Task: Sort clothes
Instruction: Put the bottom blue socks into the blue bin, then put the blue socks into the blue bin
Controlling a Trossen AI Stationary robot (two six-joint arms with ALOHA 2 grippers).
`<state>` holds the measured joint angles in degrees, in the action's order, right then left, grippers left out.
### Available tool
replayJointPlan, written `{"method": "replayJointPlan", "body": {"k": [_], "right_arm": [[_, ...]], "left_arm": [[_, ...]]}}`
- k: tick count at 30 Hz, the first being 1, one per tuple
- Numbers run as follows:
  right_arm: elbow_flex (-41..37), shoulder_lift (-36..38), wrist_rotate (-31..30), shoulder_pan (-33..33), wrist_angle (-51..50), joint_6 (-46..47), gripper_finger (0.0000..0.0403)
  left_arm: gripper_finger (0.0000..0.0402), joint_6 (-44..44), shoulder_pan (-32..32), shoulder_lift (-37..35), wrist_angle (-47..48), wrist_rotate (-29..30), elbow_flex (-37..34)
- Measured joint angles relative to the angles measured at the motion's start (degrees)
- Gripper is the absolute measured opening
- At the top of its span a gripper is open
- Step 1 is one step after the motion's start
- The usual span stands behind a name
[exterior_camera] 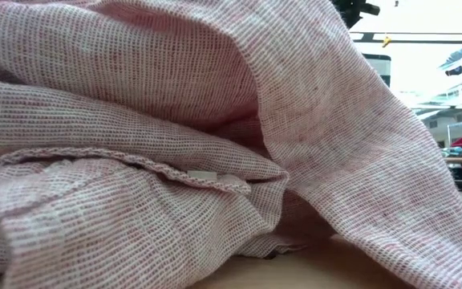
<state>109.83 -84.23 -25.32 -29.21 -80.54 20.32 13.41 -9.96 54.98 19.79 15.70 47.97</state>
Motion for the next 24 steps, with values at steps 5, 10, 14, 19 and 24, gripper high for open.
{"method": "replayJointPlan", "body": {"k": [5,10,14,19,24], "right_arm": [[-0.36,-0.02,1.07,-2.37,1.63,-0.29,0.0126],[-0.36,1.31,1.48,-2.64,0.73,-0.50,0.0177],[-0.34,4.51,7.96,-0.30,0.71,2.15,0.0195],[-0.32,8.26,11.52,6.76,-2.44,9.91,0.0188],[-1.37,8.27,7.30,18.83,-8.23,16.76,0.0168]], "left_arm": [[0.0147,0.09,0.22,0.00,0.55,-0.04,0.00],[0.0147,0.24,0.22,0.00,1.95,-0.07,0.00],[0.0147,0.44,0.22,0.00,2.32,-0.69,0.00],[0.0147,1.59,0.22,-0.39,2.33,-0.83,0.00],[0.0147,1.60,0.22,-0.39,2.41,-0.83,0.00]]}}
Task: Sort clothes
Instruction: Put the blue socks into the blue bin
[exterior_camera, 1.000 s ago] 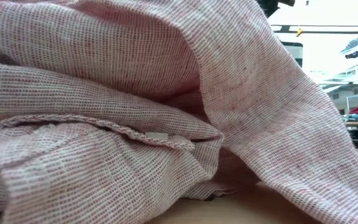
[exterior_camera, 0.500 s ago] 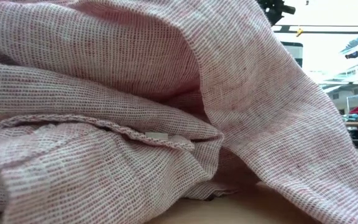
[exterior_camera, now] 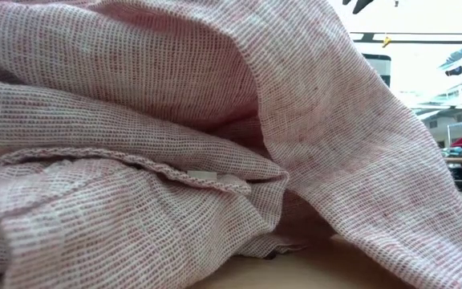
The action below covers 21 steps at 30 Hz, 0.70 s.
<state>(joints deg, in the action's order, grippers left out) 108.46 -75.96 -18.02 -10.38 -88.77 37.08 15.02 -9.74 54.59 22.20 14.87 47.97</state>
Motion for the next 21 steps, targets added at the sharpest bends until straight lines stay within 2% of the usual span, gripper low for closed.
{"method": "replayJointPlan", "body": {"k": [5,9,15,21], "right_arm": [[-5.93,-1.44,-2.63,12.15,2.22,7.77,0.0160],[-13.74,-3.91,-3.41,18.72,5.34,13.85,0.0162],[-26.82,-7.81,-3.81,23.03,12.33,23.36,0.0179],[-36.57,-10.13,-3.19,23.11,25.81,22.84,0.0219]], "left_arm": [[0.0147,0.01,0.00,0.02,0.02,0.55,0.00],[0.0147,0.01,0.00,0.02,0.00,0.63,0.00],[0.0147,0.21,0.00,0.02,-0.01,0.72,0.00],[0.0147,1.19,0.00,0.02,-0.03,0.72,0.00]]}}
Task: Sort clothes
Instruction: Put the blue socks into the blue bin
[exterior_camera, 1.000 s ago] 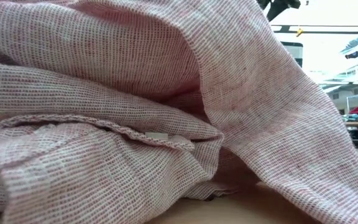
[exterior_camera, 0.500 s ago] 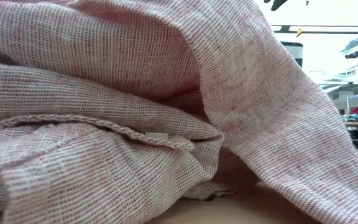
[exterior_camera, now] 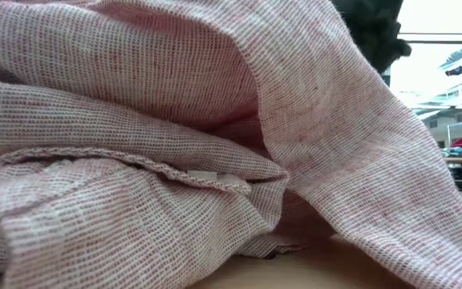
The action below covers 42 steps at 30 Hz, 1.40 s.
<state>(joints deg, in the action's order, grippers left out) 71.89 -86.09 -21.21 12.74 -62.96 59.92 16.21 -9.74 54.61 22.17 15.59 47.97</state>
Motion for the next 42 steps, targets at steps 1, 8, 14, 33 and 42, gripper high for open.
{"method": "replayJointPlan", "body": {"k": [1,8,14,33,42], "right_arm": [[-1.41,-0.16,-0.06,-0.14,2.27,-0.02,0.0226],[-11.72,-2.60,-1.36,-3.62,16.52,-4.39,0.0270],[-18.17,-6.32,-4.09,-7.41,27.12,-6.20,0.0283],[-20.01,-8.97,0.16,-8.60,39.23,-10.59,0.0021],[-4.39,-2.53,-4.29,-2.46,16.24,-8.54,0.0009]], "left_arm": [[0.0147,0.45,0.00,0.00,-0.02,0.00,0.00],[0.0147,1.00,0.00,0.02,-0.25,-1.08,-0.01],[0.0147,2.47,0.00,0.02,-0.41,-1.27,-0.02],[0.0147,2.23,0.00,0.02,0.04,-2.95,-0.07],[0.0147,-1.23,1.61,0.02,0.76,-1.55,-1.38]]}}
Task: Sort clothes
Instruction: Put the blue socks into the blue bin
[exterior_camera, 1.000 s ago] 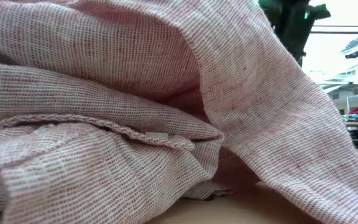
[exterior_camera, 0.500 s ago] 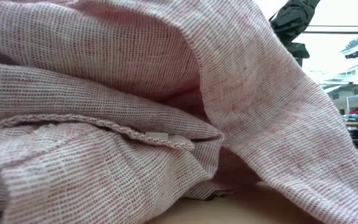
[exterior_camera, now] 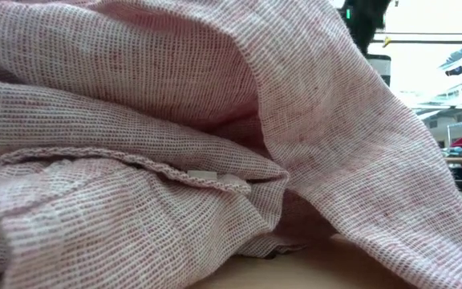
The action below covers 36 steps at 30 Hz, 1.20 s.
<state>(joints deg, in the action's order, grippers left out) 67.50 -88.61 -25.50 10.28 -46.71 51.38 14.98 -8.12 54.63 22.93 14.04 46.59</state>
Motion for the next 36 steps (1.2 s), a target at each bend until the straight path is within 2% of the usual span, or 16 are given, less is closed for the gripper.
{"method": "replayJointPlan", "body": {"k": [6,12,15,20,23,27,31,36], "right_arm": [[18.23,-0.25,-3.30,1.55,-13.58,-0.58,0.0007],[33.10,-0.36,-10.54,-1.30,-14.42,-7.48,0.0007],[37.84,-0.33,-12.13,-5.04,-10.39,-13.84,0.0007],[40.40,-0.31,-10.05,-13.74,-2.81,-23.10,0.0007],[40.35,-0.45,-6.57,-19.24,-1.76,-24.62,0.0008],[39.97,-1.66,-5.73,-25.58,-2.96,-25.37,0.0026],[40.05,-3.30,-1.15,-30.02,-0.87,-28.87,0.0046],[40.04,-5.32,6.12,-32.50,1.05,-30.54,0.0082]], "left_arm": [[0.0147,-3.21,2.54,-0.01,-0.39,0.06,0.00],[0.0147,-4.26,3.39,-0.50,-0.50,-0.09,0.00],[0.0147,-4.27,3.39,-0.82,-1.66,-1.96,-0.02],[0.0147,-4.26,3.37,-0.79,-2.40,-3.50,-0.02],[0.0147,-4.26,3.37,-0.79,-2.17,-3.71,-0.02],[0.0147,-4.09,3.31,-0.78,-2.04,-3.80,-0.02],[0.0147,-4.04,3.26,-0.76,-1.96,-4.58,-0.02],[0.0147,-3.91,3.26,-0.76,-1.73,-5.23,-0.02]]}}
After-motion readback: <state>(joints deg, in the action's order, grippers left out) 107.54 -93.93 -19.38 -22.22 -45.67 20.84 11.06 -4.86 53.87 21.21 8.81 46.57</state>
